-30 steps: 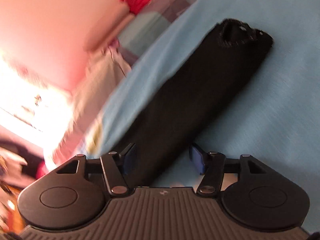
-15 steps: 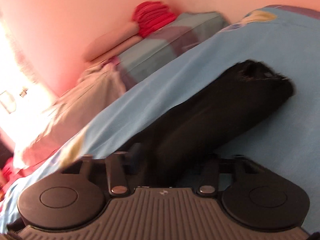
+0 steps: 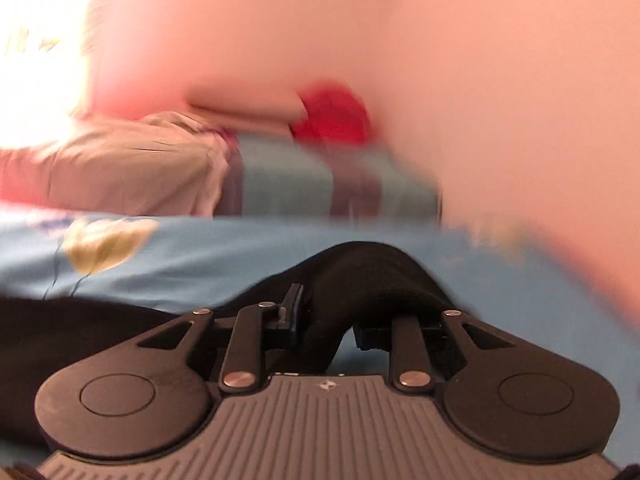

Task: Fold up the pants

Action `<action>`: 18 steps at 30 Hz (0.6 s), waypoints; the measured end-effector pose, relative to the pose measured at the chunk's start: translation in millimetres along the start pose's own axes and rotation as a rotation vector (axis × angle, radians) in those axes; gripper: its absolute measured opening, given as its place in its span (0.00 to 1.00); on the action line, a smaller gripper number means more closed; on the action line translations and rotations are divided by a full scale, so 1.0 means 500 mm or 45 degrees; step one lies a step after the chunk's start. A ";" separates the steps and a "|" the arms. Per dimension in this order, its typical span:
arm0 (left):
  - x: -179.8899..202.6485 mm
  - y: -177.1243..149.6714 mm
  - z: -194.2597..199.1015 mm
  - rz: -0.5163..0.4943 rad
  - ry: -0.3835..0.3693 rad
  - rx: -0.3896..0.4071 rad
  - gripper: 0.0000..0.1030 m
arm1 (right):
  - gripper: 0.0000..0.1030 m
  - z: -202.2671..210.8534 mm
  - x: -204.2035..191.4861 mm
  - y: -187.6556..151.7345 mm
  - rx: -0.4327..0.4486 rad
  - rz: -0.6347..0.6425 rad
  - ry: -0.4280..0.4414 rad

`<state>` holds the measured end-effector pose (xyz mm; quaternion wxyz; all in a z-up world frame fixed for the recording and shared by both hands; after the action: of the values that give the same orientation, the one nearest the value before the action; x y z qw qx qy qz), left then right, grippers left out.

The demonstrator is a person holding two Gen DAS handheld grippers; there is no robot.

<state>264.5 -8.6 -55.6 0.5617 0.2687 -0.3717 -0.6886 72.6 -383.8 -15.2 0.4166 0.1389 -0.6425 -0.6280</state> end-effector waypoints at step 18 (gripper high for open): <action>-0.039 0.039 0.057 0.127 0.061 0.083 1.00 | 0.39 0.252 -0.431 -0.069 0.510 1.117 0.388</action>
<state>257.7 14.3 -24.2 0.5951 0.2845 -0.3933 -0.6405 103.6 -151.6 -107.4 0.6953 0.0232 -0.6802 -0.2309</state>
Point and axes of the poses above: each gripper's, at about its wrist camera, not at the fingertips, and z roughly against the way its jaws point, x to its right, y to its top, the point moved 7 cm from there along -z, roughly the way its jaws point, and after that the axes turned 8 degrees about x, right-handed, at the moved point
